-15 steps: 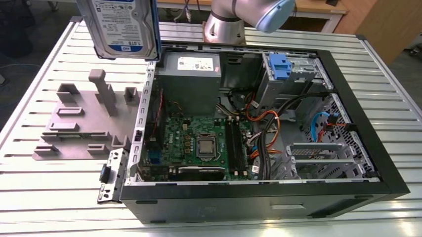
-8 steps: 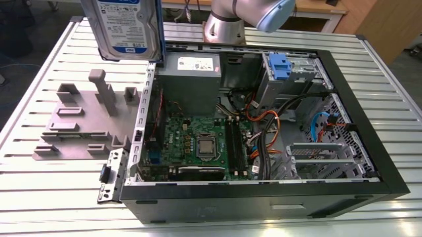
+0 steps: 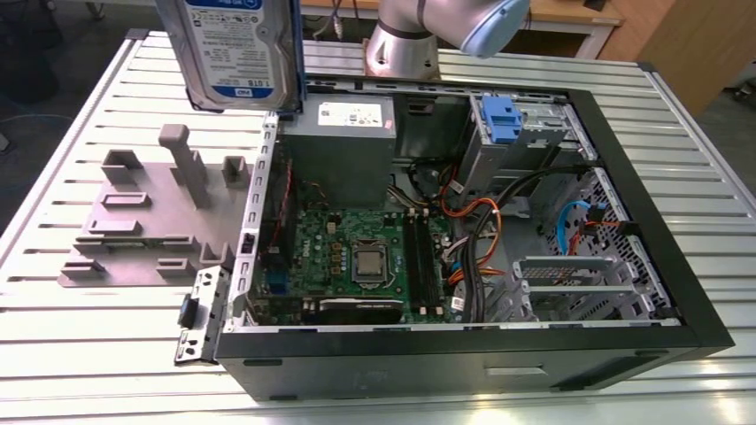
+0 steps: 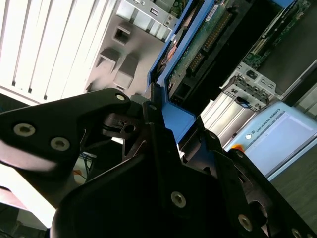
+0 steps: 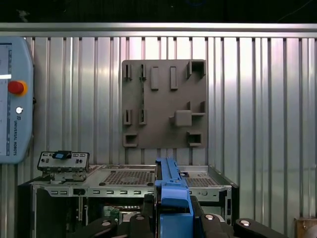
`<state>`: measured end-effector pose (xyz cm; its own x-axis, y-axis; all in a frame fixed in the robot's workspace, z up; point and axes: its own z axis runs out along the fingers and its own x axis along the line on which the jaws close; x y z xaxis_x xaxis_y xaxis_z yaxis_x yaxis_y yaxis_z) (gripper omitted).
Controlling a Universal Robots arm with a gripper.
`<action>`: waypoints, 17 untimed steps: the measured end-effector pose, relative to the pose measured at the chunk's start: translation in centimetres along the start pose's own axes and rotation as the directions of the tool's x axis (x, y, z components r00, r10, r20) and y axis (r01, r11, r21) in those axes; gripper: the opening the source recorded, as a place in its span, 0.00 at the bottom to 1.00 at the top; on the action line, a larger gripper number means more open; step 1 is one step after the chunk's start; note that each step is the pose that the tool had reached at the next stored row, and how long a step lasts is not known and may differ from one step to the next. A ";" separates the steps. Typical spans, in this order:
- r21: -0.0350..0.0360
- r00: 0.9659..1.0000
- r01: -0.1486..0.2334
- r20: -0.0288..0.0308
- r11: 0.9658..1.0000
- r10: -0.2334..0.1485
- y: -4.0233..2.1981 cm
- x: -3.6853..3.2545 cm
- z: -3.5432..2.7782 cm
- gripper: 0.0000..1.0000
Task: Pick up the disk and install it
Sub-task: 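Pick up the disk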
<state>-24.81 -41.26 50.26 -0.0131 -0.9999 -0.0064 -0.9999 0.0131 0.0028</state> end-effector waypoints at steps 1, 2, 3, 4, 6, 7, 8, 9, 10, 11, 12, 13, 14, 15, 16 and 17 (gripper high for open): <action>0.000 1.000 0.000 0.000 1.000 0.000 -0.13 0.04 0.00 0.36; 0.000 1.000 -0.001 0.000 1.000 0.001 -0.27 0.07 0.00 0.36; 0.000 1.000 -0.001 0.000 1.000 0.001 -0.40 0.11 0.00 0.36; 0.000 1.000 -0.002 0.000 1.000 0.002 -0.53 0.14 0.00 0.36; 0.000 1.000 -0.003 0.000 1.000 0.003 -0.81 0.21 0.00 0.36; 0.000 1.000 -0.003 0.000 1.000 0.003 -0.95 0.24 0.00 0.36; 0.000 1.000 -0.004 0.000 1.000 0.004 -1.08 0.27 0.00 0.36; 0.000 1.000 -0.004 0.000 1.000 0.004 -1.22 0.30 -0.01 0.36; 0.000 1.000 -0.005 0.000 1.000 0.005 -1.36 0.34 -0.01 0.36; 0.000 1.000 -0.005 0.000 1.000 0.005 -1.50 0.37 -0.01 0.36; 0.000 1.000 -0.006 0.000 1.000 0.006 -1.64 0.41 -0.01 0.36; 0.000 1.000 -0.006 0.000 1.000 0.006 -1.77 0.43 -0.01 0.36; 0.000 1.000 -0.006 0.000 1.000 0.006 -1.89 0.46 -0.01 0.36; 0.000 1.000 -0.007 0.000 1.000 0.007 -2.00 0.48 -0.01 0.36; 0.000 1.000 -0.007 0.000 1.000 0.007 -2.11 0.50 -0.01 0.36; 0.000 1.000 -0.008 0.000 1.000 0.008 -2.21 0.52 -0.01 0.36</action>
<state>-22.61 -41.81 50.26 -0.0209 -0.9998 -0.0065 -0.9998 0.0209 0.0028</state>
